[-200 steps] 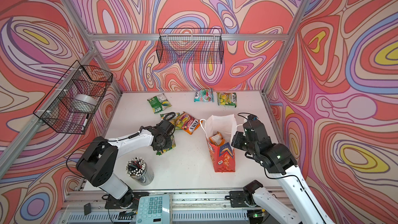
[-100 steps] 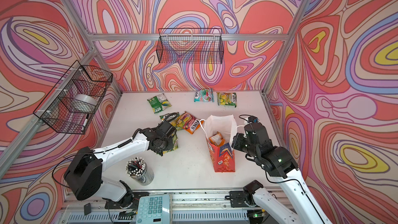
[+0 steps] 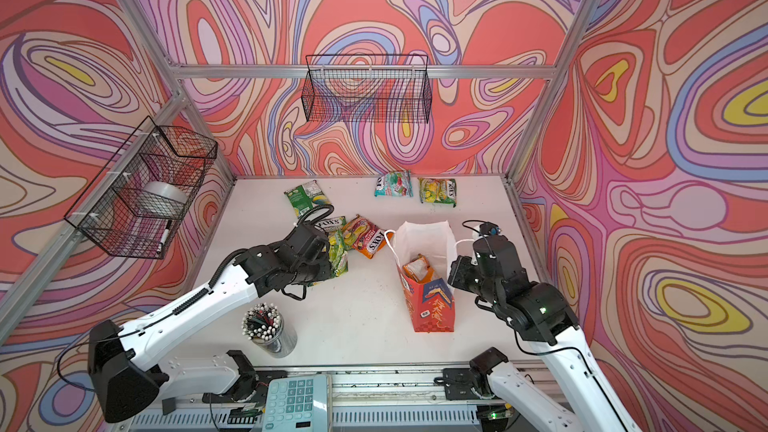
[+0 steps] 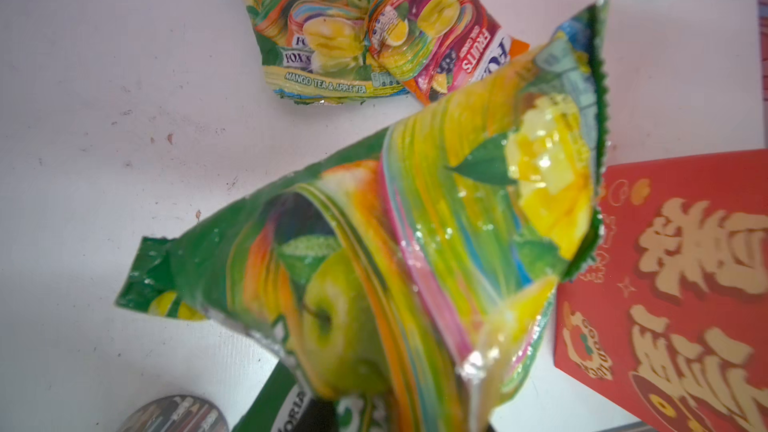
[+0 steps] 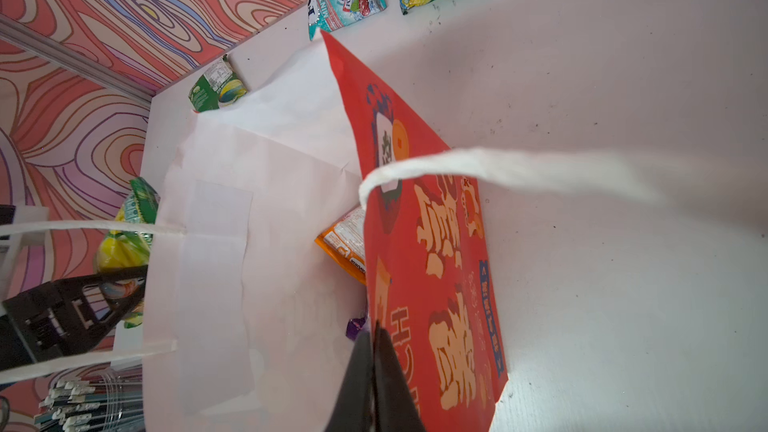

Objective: Place the snacks into the paper bag
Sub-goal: 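Close the left gripper on the green Spring Tea packet and lift it, then carry the green packet over the bag and release it inside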

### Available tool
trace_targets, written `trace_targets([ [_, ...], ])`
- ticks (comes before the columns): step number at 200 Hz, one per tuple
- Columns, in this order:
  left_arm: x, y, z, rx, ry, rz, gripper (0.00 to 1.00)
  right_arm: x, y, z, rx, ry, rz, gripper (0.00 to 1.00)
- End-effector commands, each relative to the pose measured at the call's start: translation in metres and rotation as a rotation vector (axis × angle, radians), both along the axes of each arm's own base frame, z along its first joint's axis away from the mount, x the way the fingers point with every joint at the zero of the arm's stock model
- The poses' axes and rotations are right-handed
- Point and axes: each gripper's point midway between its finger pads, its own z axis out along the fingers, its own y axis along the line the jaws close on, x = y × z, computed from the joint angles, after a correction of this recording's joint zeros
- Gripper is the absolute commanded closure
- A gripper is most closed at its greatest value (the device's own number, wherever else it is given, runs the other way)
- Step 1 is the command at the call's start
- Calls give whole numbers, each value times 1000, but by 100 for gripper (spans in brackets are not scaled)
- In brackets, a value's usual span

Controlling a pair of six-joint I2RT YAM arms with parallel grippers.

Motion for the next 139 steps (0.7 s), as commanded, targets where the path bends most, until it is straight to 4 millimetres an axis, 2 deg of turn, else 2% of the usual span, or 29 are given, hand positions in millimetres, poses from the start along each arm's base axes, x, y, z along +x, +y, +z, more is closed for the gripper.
trace_targets([
  [1,-6,5,24,-1,-41,-13,75,-2,-7,4,-53,-3,0,100],
  [33,-14,0,54,-31,-92,-56,75,-2,-12,6,-77,-12,-9,100],
  [105,-30,-8,157,-156,-298,-143,76,-1,-13,9,-91,-18,-11,100],
  [139,-37,-36,195,-196,-364,-234,77,0,-10,14,-76,-23,-4,100],
])
